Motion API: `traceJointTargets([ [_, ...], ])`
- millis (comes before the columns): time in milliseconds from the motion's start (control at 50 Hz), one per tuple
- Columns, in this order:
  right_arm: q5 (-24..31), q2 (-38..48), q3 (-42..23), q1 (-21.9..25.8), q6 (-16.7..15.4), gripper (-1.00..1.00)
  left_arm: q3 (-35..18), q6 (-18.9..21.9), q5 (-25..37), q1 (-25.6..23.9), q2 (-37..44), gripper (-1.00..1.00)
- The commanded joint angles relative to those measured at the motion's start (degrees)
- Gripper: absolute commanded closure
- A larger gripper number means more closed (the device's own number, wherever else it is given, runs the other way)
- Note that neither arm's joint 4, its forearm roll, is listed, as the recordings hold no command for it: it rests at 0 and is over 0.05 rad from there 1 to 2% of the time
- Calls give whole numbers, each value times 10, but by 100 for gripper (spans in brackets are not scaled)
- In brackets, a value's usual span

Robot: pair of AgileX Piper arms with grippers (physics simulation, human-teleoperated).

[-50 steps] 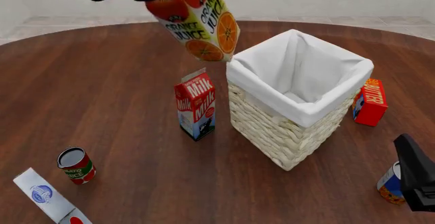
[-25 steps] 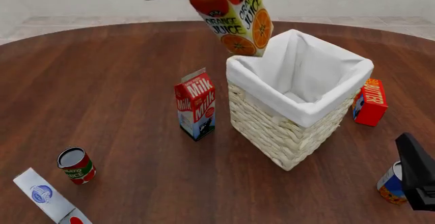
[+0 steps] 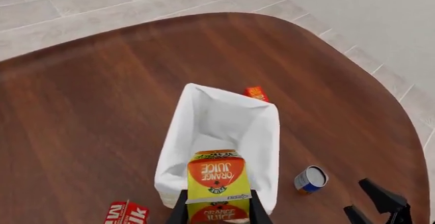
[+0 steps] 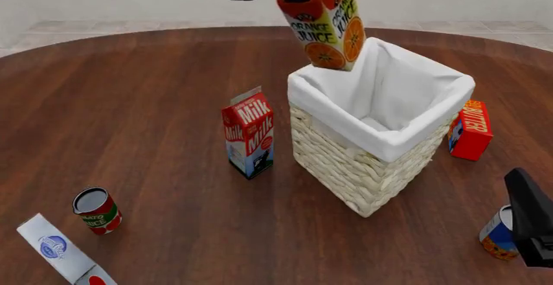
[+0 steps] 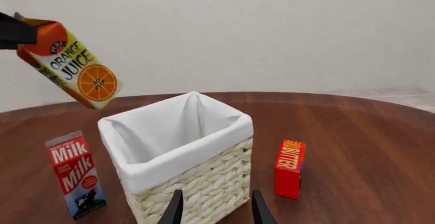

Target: Pick up the orange juice, and put it in the basket.

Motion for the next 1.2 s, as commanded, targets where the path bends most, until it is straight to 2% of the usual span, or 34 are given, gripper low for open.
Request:
traceJointTargets([
  [20,0,0,-1,0,4,-100,-16,24,-19,10,52,100],
  [320,-1,0,-1,-3,9,-100,-44,40,-33,31,123,100],
  [780,-1,0,-1,-7,15,-100,-83,36,-38,6,169,100],
  [1200,-2,0,-1,-4,19,-100,-101,57,-51,15,221,100],
])
